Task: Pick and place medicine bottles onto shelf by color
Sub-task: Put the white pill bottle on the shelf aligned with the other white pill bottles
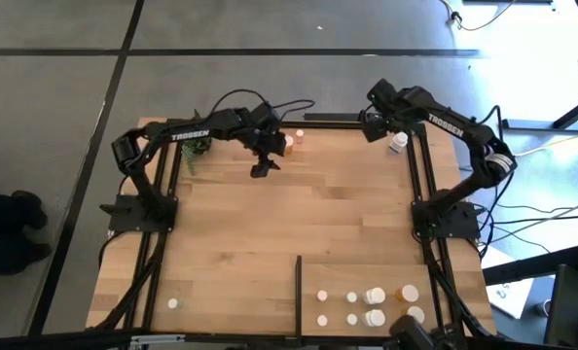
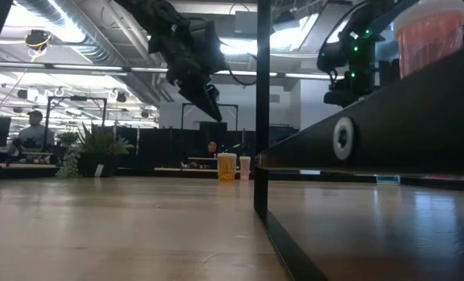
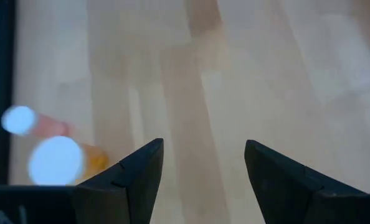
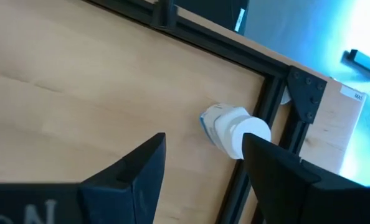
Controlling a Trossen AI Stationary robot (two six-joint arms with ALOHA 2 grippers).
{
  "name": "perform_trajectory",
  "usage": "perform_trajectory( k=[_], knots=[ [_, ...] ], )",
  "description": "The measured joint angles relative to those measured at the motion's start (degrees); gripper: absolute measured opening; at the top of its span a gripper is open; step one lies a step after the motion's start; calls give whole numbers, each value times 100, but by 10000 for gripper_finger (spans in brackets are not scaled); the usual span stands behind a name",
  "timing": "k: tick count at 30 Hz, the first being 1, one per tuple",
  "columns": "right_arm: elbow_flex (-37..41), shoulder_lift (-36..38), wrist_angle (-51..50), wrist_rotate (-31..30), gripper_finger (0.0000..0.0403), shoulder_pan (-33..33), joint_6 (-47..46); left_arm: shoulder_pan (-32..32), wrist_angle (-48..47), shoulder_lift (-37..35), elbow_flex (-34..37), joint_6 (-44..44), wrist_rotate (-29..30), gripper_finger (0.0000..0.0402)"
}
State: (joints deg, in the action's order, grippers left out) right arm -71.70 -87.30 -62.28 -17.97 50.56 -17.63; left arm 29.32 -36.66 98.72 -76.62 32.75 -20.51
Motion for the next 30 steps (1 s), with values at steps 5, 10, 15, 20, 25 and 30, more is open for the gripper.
perform_trajectory(
  k=[5,10,15,20,25,30],
  knots=[
    [-2,-145,9,1,213,189,5,135,96,0,0,-27,4,219],
    [-2,-305,7,3,213,393,-4,211,108,0,0,-70,1,219],
    [-2,-392,-22,8,213,537,-6,271,135,0,2,-70,4,219],
    [-2,-396,-61,34,213,573,-17,264,138,0,2,-69,0,219],
    [-2,-396,-268,201,213,569,57,266,197,0,2,-70,2,219],
    [-2,-396,-277,204,213,569,164,282,351,0,4,-74,0,219]
  ],
)
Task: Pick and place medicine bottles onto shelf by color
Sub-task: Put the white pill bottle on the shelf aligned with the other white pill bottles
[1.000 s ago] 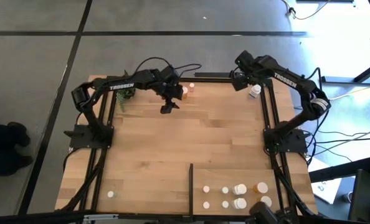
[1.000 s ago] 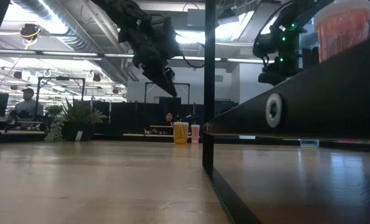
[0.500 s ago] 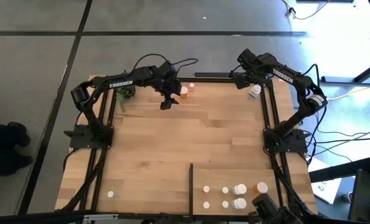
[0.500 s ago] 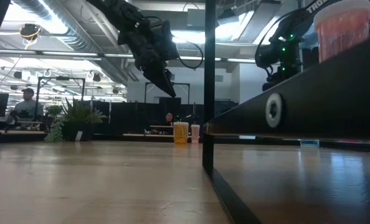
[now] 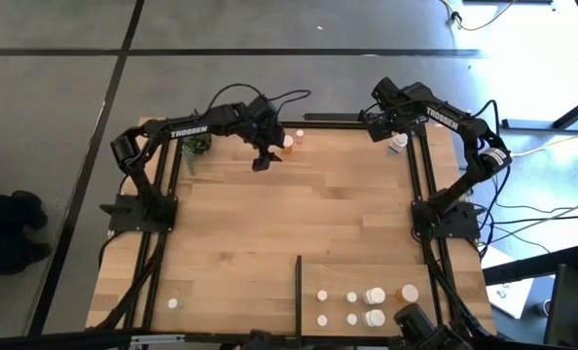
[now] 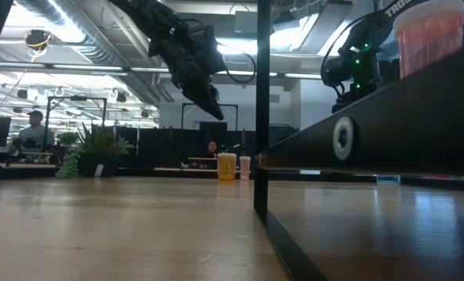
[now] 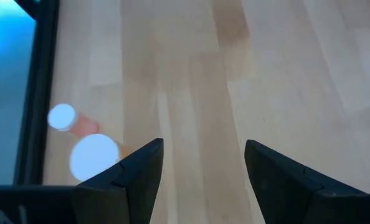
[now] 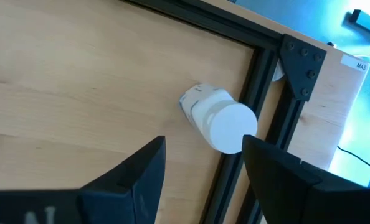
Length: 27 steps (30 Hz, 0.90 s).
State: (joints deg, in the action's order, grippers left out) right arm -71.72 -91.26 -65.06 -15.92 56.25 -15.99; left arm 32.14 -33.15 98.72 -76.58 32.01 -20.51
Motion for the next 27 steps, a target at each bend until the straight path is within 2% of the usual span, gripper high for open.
perform_trajectory(
  k=[5,9,14,27],
  knots=[
    [0,0,0,1,213,-20,48,78,317,162,-2,-3,3,219],
    [0,0,2,9,213,-70,436,193,517,292,-8,-37,28,219],
    [0,0,17,64,213,-70,451,281,471,329,6,-186,42,219],
    [30,0,115,52,213,136,-482,308,458,326,2,-185,30,219]
  ],
)
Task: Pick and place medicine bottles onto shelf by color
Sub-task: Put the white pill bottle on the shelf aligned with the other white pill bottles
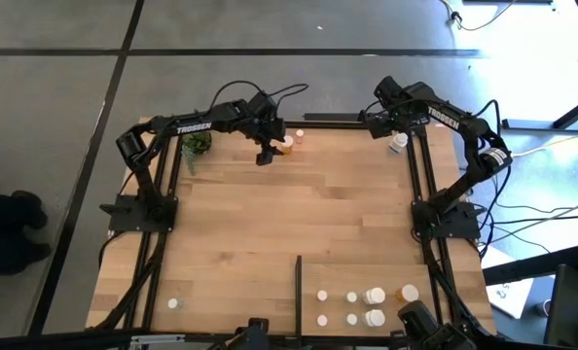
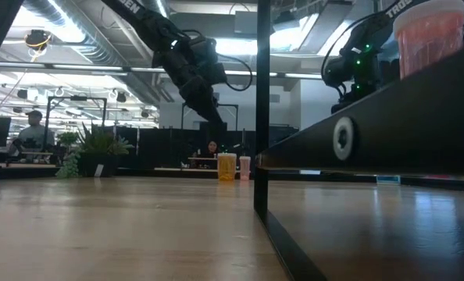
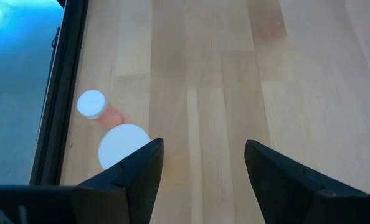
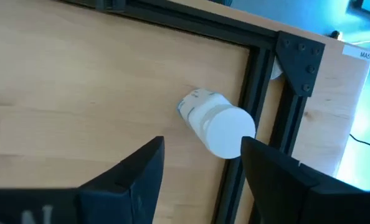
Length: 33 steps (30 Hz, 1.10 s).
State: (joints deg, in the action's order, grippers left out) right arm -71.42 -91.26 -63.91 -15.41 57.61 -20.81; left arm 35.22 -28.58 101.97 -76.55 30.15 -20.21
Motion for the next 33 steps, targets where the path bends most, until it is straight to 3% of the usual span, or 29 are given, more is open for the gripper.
perform_trajectory(
  k=[19,26,33],
  knots=[
    [208,0,134,-102,213,4,30,59,529,94,-2,304,14,219],
    [208,0,134,-102,213,4,38,72,557,94,-2,304,1207,219],
    [208,0,135,-104,213,4,203,79,556,94,-2,275,1369,219]
  ],
)
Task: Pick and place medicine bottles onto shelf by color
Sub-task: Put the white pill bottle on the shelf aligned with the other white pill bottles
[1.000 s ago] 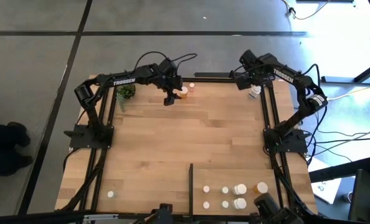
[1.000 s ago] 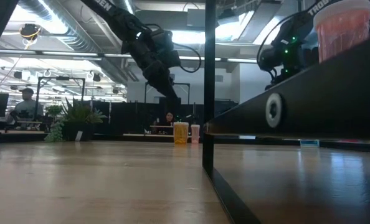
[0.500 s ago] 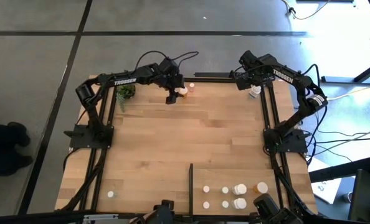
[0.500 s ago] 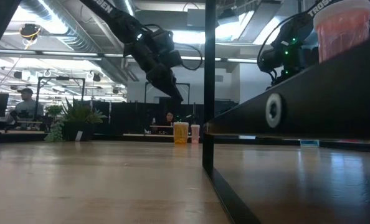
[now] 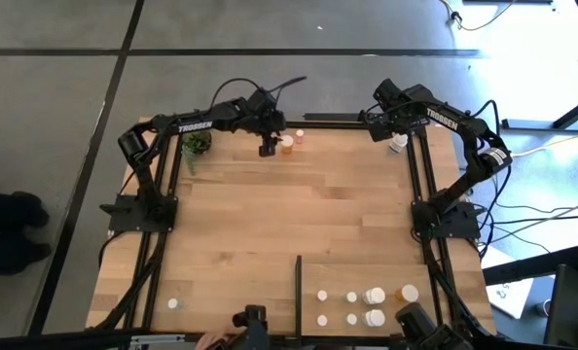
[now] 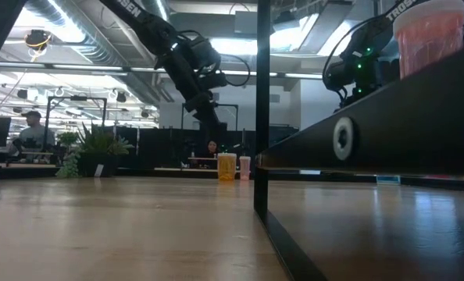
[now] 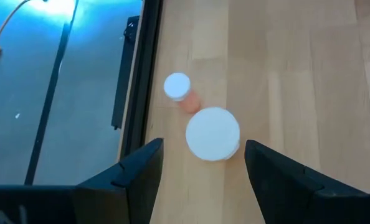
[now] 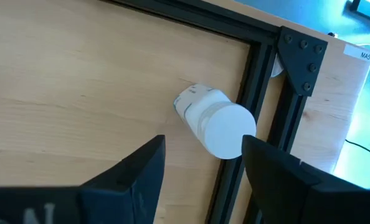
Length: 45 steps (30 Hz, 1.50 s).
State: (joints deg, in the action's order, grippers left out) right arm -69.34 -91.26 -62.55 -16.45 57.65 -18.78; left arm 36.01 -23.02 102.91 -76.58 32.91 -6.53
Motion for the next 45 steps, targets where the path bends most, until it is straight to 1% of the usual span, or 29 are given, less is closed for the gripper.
perform_trajectory(
  k=[5,11,15,21,26,31,36,40,43,45],
  knots=[
    [0,0,1,-14,213,-100,757,-58,-1,0,0,-15,-8,219],
    [0,0,-1,-11,213,-333,657,-153,-1,0,0,-17,-6,219],
    [0,0,-107,-197,213,-554,239,-232,-1,-1,0,-17,-8,219],
    [2,0,-983,-763,213,-892,-561,-361,-1,-2,0,-20,-9,219],
    [24,5,-1302,-1002,213,-1211,-1199,-493,-1,-4,0,-20,-9,219],
    [255,7,-1191,-1267,213,-1533,-1617,-645,-1,-4,0,-20,-9,219],
    [608,7,-1135,-1351,213,-1810,-2398,-801,-3,-7,0,-20,-9,219],
    [929,7,-640,-1355,213,-1999,-2693,-932,-3,-7,0,-37,-9,219],
    [1134,7,-150,-1532,213,-2123,-2906,-1033,-1,-7,0,-37,-9,219],
    [1260,7,49,-1543,213,-2179,-3133,-1097,-1,-7,0,-37,-9,219]
  ],
)
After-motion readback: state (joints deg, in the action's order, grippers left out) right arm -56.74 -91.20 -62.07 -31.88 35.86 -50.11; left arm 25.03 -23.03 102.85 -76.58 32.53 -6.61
